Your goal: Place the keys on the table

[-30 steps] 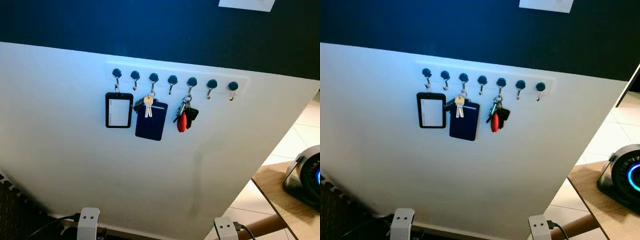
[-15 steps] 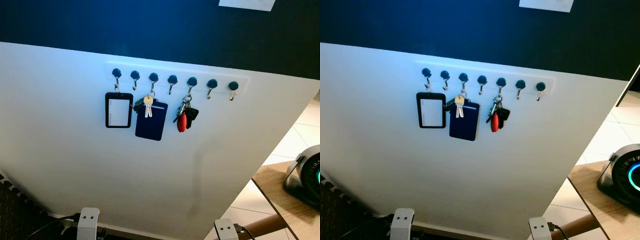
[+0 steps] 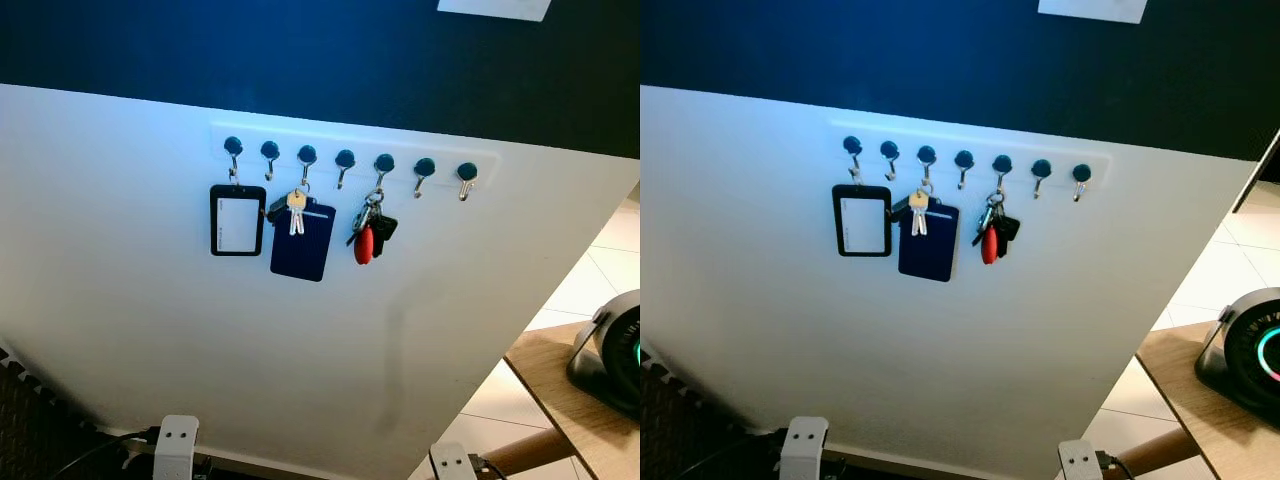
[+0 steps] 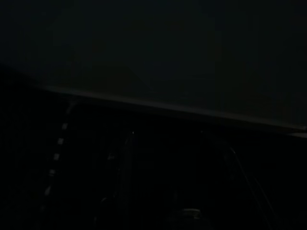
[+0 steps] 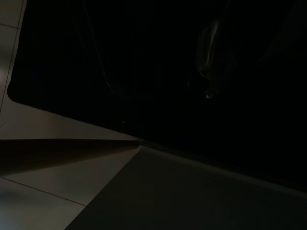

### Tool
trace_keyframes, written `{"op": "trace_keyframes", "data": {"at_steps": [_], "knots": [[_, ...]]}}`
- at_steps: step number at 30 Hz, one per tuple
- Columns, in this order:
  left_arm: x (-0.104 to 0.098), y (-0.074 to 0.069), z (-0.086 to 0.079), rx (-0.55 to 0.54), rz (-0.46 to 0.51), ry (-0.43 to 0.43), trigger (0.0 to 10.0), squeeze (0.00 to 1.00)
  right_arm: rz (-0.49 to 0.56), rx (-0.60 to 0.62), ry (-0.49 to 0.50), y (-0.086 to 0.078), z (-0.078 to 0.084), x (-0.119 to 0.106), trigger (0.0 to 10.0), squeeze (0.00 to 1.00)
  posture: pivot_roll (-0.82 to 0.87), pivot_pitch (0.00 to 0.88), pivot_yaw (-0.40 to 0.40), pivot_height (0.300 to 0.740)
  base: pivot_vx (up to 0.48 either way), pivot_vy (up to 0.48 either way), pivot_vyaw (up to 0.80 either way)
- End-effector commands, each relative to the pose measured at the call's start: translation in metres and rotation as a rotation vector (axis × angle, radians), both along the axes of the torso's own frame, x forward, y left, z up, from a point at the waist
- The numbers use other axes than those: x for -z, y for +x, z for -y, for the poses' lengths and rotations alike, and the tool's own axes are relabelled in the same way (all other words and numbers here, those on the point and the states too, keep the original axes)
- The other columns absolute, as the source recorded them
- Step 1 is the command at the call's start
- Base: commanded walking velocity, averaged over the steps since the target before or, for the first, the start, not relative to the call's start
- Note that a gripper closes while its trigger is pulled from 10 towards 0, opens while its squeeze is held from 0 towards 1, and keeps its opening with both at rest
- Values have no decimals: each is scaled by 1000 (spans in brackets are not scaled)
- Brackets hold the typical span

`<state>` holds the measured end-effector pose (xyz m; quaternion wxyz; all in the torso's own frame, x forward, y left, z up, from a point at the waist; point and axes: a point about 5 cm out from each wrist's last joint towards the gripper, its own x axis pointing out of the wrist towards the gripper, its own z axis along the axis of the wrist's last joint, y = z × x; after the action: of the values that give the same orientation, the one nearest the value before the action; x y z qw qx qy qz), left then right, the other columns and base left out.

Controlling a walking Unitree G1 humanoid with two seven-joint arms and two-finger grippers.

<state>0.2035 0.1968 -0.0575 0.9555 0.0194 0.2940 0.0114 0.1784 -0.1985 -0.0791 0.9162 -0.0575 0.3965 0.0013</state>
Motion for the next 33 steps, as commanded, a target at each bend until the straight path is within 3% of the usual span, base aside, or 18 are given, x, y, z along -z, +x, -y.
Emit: {"op": "trace_keyframes", "data": {"at_steps": [1, 16, 17, 18, 19, 20, 21, 24, 25, 27, 28, 30, 31, 33], "knots": [[6, -7, 6, 19, -39, 0, 10000, 0, -17, 4, -14, -3, 3, 1, 10000, 0, 14, 61, -66, 740, 0, 0, 0], [5, -7, 4, 23, -33, -14, 10000, 0, -21, -15, -10, 1, 1, 0, 10000, 0, 18, 67, -64, 740, 0, 0, 0], [5, -7, 4, 26, -31, -20, 0, 0, -14, -18, 22, 1, -1, 0, 3294, 0, 19, 67, -64, 740, 0, 0, 0], [5, -7, 4, 29, -31, -19, 0, 0, -13, -18, 46, 1, -3, 0, 0, 0, 19, 67, -64, 740, 0, 0, 0], [5, -7, 4, 29, -31, -19, 0, 0, -13, -18, 46, 1, -3, 0, 0, 0, 19, 67, -64, 740, 0, 0, 0], [5, -7, 3, 25, -34, -4, 10000, 0, -25, -15, 23, -1, -2, 2, 4824, 0, 18, 62, -65, 740, 0, 0, 0], [6, -8, 3, 22, -39, -2, 10000, 0, -38, -7, 12, -3, -1, 3, 10000, 0, 18, 62, -65, 740, 0, 0, 0], [6, -8, 4, 22, -34, -29, 10000, 0, -39, -6, 14, -4, -1, 3, 10000, 0, 18, 59, -64, 740, 0, 0, 0], [6, -9, 8, 40, -19, -77, 0, 0, -33, -6, 41, -5, -3, 3, 0, 0, 17, 57, -64, 740, 0, 0, 0], [5, -9, 11, 69, -15, -76, 0, 0, -32, -14, 45, -5, -3, 3, 0, 0, 18, 54, -64, 740, 0, 0, 0], [6, -9, 9, 73, -26, -14, 10000, 0, -43, -1, 2, -5, -1, 4, 10000, 0, 17, 53, -64, 740, 0, 0, 0], [6, -9, 9, 58, -24, -37, 9686, 0, -50, 14, -6, -5, 1, 4, 10000, 0, 19, 52, -64, 740, 0, 0, 0], [5, -7, 12, 93, -24, -42, 0, 0, -49, 7, 17, -3, 0, 3, 0, 0, 21, 49, -66, 740, 0, 0, 0], [5, -7, 12, 118, -25, 0, 0, 0, -48, -8, 10, -2, 0, 3, 0, 0, 21, 49, -66, 740, 0, 0, 0]]}}
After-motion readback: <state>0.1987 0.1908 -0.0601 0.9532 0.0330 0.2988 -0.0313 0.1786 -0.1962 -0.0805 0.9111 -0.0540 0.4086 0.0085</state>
